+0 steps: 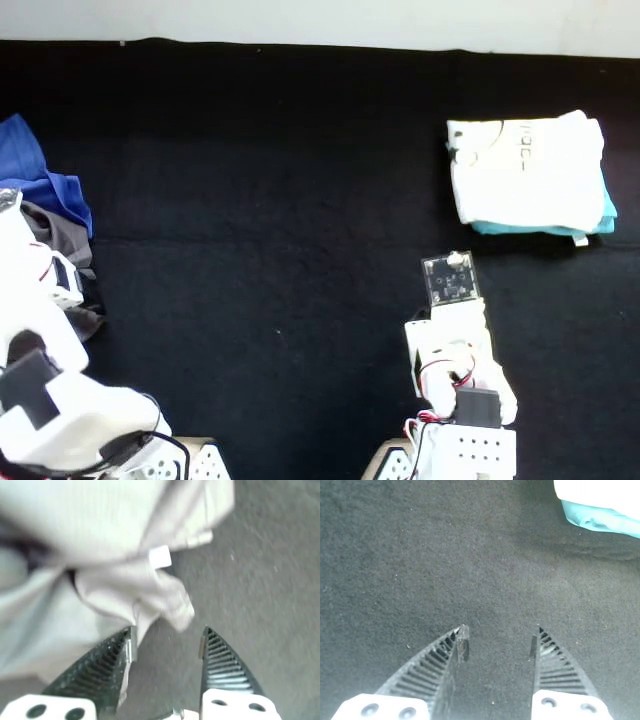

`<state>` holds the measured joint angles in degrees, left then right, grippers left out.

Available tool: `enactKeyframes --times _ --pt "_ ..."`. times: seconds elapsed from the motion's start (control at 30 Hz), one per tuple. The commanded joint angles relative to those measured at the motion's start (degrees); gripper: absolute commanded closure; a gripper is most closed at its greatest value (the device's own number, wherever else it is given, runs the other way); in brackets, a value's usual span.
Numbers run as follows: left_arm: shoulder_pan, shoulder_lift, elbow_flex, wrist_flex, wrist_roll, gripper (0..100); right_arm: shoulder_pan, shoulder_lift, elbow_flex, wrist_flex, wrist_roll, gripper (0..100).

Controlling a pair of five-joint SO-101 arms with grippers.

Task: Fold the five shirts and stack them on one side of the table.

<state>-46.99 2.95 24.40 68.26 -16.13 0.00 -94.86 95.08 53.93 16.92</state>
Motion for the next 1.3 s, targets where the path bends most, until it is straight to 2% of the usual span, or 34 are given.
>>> enactKeyframes --times 0.0,0.13,0.23,0.3,0.33,0.5,0.63,0.77,0.93,1.03,1.17,1.27 --pt "1.2 4.0 -2.0 -4.2 -0.3 79 -0.5 -0.6 6.1 0.0 -0.4 79.6" --pt "1.4 7.3 -2.1 -5.9 -0.4 82 -0.5 -0.6 6.1 0.0 -0.7 79.6" --pt "1.8 7.6 -2.1 -7.3 -0.3 100 -0.5 -0.7 6.1 -0.2 -2.5 79.6" --pt "2.5 7.4 -2.9 -6.4 -0.3 98 -0.5 -0.7 6.1 -0.2 -2.5 79.6" --pt "2.9 7.1 -3.9 -4.8 -0.3 100 -0.5 -0.8 6.1 -0.2 -2.5 79.6" --pt "8.0 0.8 -11.3 6.6 2.1 99 -0.5 -0.9 6.6 -0.2 -2.5 79.6" --pt "17.5 -8.7 -20.9 19.3 6.2 99 -0.5 -0.9 6.6 -0.2 -2.5 79.6" --pt "32.2 -19.2 -32.9 27.1 8.7 99 -0.5 -0.9 6.6 -0.2 -2.5 79.6" --pt "51.1 -27.3 -46.1 26.8 8.5 99 -0.5 -0.9 6.6 -0.2 -2.5 79.6" --pt "60.5 -27.6 -53.1 23.6 8.4 99 -0.5 -0.9 6.7 -0.2 -2.5 79.6" --pt "67.7 -26.7 -60.6 16.6 8.4 99 -0.5 -0.9 6.7 -0.2 -2.6 79.6" --pt "69.6 -26.6 -64.7 12.7 8.4 99 -0.5 -0.9 6.7 -0.2 -2.6 79.6"
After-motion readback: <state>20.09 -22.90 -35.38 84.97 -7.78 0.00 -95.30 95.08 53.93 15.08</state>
